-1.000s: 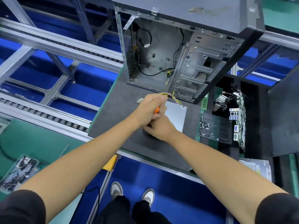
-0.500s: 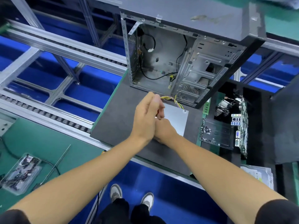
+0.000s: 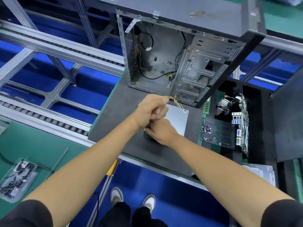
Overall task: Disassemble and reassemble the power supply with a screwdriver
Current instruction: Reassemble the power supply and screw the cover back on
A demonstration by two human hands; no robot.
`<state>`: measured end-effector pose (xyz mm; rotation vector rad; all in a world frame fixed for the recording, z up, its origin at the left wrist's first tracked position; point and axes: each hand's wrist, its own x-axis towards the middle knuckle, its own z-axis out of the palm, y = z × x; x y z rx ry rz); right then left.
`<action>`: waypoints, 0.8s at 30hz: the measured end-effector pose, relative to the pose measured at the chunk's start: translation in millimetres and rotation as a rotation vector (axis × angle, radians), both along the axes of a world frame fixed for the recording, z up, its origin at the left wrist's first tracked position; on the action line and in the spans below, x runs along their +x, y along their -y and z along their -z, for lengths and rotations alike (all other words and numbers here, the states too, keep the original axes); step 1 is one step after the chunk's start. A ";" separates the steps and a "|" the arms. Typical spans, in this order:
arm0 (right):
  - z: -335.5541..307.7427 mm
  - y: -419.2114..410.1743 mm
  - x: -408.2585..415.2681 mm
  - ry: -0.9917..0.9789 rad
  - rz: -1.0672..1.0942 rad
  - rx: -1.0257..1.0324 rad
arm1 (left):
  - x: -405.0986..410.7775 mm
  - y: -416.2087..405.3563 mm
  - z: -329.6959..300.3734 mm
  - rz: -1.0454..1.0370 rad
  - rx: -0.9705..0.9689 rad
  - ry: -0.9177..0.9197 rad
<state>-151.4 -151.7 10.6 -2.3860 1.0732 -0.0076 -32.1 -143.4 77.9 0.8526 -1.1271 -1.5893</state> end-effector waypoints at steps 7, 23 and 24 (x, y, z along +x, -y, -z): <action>-7.7 -2.9 6.4 0.080 0.140 0.141 | -20.8 -32.3 2.4 -0.587 -0.120 0.361; 8.7 5.9 0.0 0.037 -0.061 -0.078 | 15.5 3.6 9.1 0.046 -0.010 0.065; 8.8 6.3 -0.7 0.040 -0.062 -0.072 | 14.1 2.2 6.1 -0.006 -0.026 0.128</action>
